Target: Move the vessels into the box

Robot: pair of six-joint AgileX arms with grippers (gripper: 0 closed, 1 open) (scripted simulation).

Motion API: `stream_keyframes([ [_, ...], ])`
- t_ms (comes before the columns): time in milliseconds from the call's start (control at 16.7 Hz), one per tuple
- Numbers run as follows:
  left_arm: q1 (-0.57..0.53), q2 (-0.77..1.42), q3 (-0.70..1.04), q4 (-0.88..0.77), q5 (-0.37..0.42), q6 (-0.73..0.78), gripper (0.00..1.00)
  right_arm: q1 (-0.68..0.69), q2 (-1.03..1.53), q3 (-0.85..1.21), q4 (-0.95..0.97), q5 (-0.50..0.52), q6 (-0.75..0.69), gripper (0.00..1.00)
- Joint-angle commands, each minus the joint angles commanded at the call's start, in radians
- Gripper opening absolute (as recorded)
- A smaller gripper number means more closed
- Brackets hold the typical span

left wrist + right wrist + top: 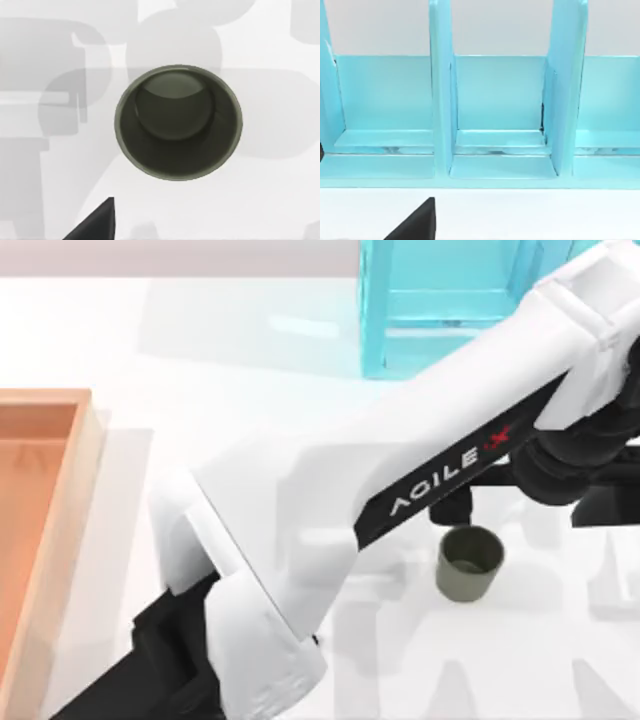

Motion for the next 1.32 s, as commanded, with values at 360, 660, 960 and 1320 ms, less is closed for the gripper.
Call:
stream_keyframes([
  [360,0.012,-0.022,-0.119,0.103,0.0,0.013,1.0,0.0,0.0,0.0,0.0,0.0,0.0,1.0],
  [660,0.028,-0.077,-0.428,0.347,0.001,0.027,1.0,0.0,0.0,0.0,0.0,0.0,0.0,1.0],
  [960,0.035,-0.099,-0.585,0.489,0.002,0.035,1.0,0.0,0.0,0.0,0.0,0.0,0.0,1.0],
  [1320,0.035,-0.099,-0.586,0.49,0.002,0.035,0.85,0.0,0.0,0.0,0.0,0.0,0.0,1.0],
])
